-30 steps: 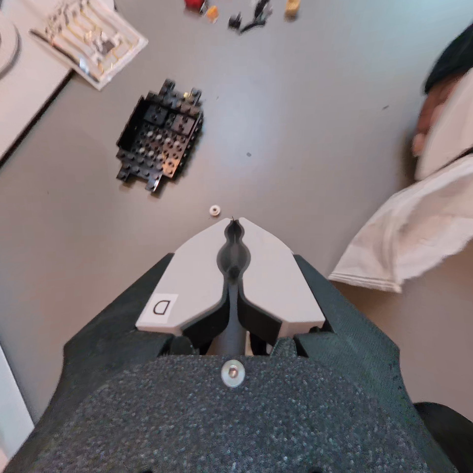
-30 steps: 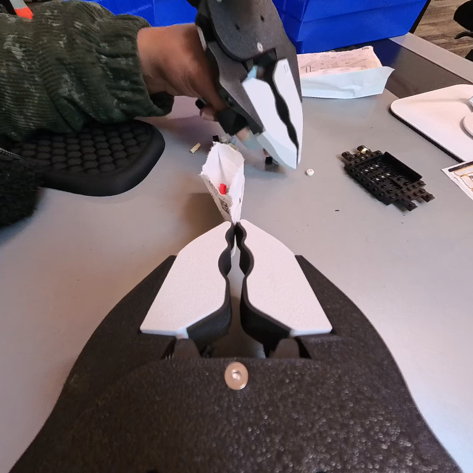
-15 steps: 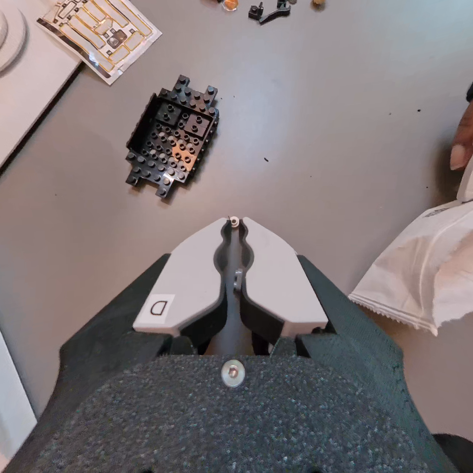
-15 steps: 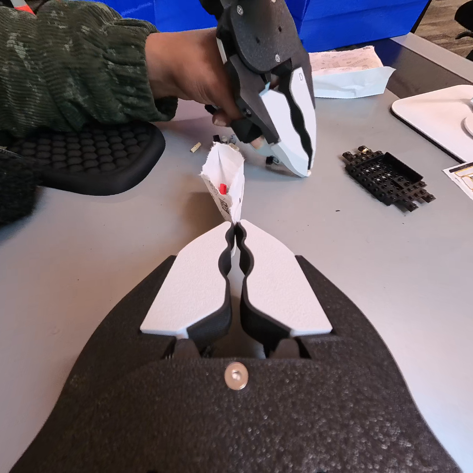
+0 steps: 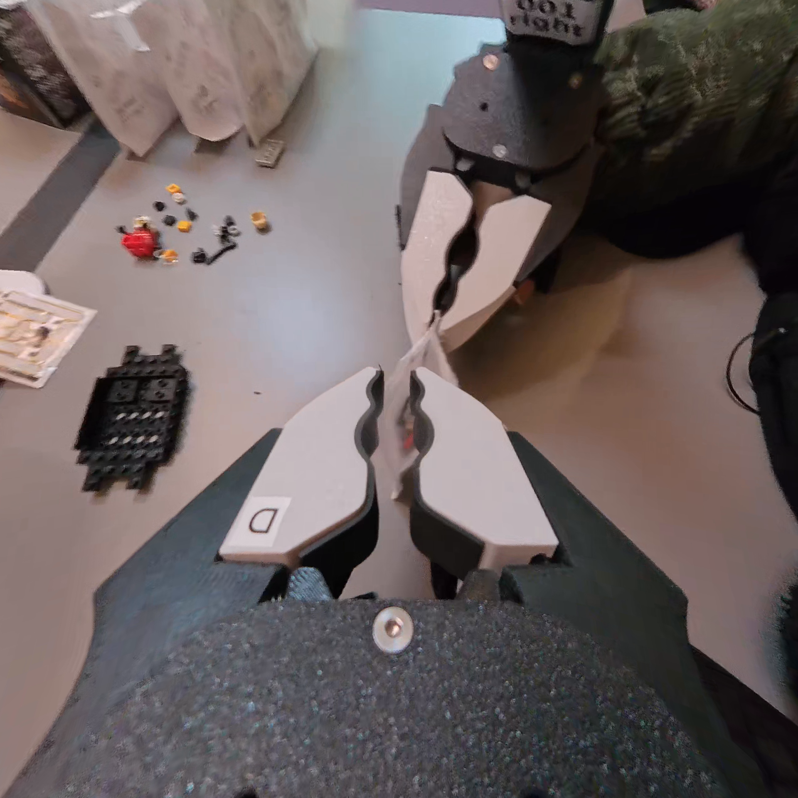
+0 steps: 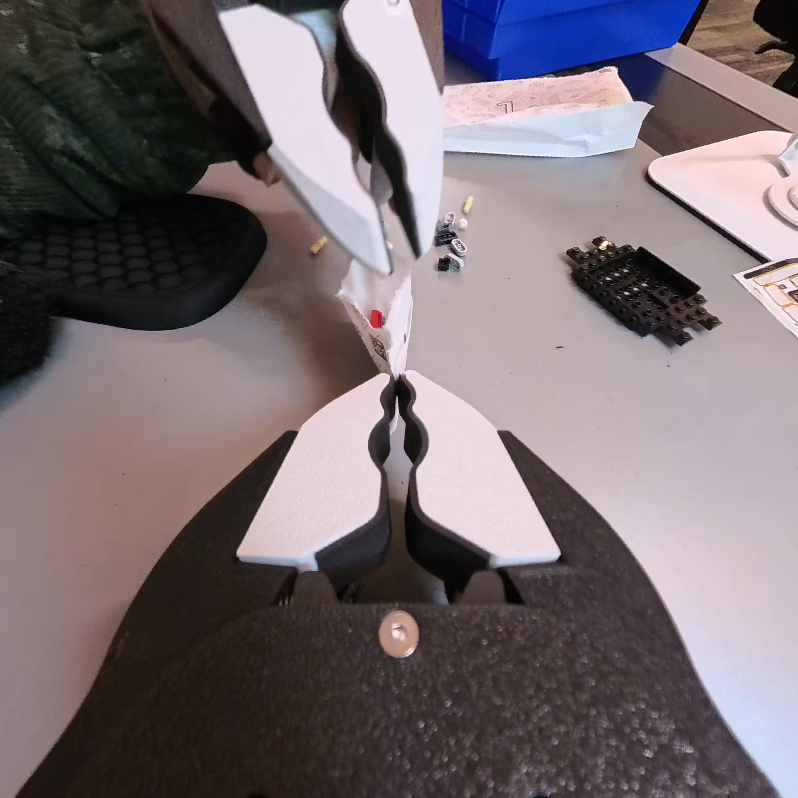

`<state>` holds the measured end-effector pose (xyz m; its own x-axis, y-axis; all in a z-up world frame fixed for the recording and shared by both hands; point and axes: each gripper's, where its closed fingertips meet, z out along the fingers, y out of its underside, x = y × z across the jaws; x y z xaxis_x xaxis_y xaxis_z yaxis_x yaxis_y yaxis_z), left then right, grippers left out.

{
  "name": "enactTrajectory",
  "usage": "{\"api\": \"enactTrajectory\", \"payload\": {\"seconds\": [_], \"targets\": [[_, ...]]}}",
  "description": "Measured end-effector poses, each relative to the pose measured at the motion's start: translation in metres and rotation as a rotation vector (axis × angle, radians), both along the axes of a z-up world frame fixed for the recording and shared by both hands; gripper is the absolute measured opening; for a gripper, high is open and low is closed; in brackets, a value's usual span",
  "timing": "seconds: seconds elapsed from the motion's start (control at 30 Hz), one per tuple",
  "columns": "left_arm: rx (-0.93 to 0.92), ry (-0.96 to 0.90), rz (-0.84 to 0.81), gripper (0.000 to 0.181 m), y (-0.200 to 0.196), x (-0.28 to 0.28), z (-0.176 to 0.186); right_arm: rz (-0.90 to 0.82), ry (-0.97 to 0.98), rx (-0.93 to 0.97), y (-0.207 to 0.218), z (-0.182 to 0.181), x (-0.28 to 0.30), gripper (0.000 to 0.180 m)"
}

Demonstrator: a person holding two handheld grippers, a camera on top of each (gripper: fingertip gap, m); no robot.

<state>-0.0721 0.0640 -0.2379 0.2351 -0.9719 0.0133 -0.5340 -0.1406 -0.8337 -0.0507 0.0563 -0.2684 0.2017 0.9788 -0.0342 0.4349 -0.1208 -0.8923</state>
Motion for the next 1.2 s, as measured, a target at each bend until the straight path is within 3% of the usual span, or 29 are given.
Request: {"api": "enactTrajectory", "payload": {"seconds": [0.1,0.37,0.67,0.83,0.9,1.2], "targets": [[0.006,-0.018,0.118,0.015,0.024,-0.02,0.004,0.003,0.0,-0.004,0.0,0.0,0.0,0.0],[-0.009,0.105,0.335,0.02,0.065,-0.076,-0.031,0.006,-0.001,-0.004,-0.001,0.0,0.0,0.0],[-0.107,0.25,0.278,0.019,0.054,-0.086,-0.071,0.01,-0.002,-0.005,-0.002,0.0,0.0,0.0],[-0.109,0.255,0.272,0.015,0.053,-0.084,-0.071,0.014,-0.005,-0.006,-0.002,-0.001,-0.001,0.0],[-0.091,0.262,0.27,0.002,0.053,-0.085,-0.071,0.012,-0.004,-0.006,-0.002,-0.001,0.0,0.0],[-0.072,0.192,0.239,0.002,0.048,-0.076,-0.053,0.012,-0.006,-0.007,-0.002,-0.001,0.0,0.0]]}}
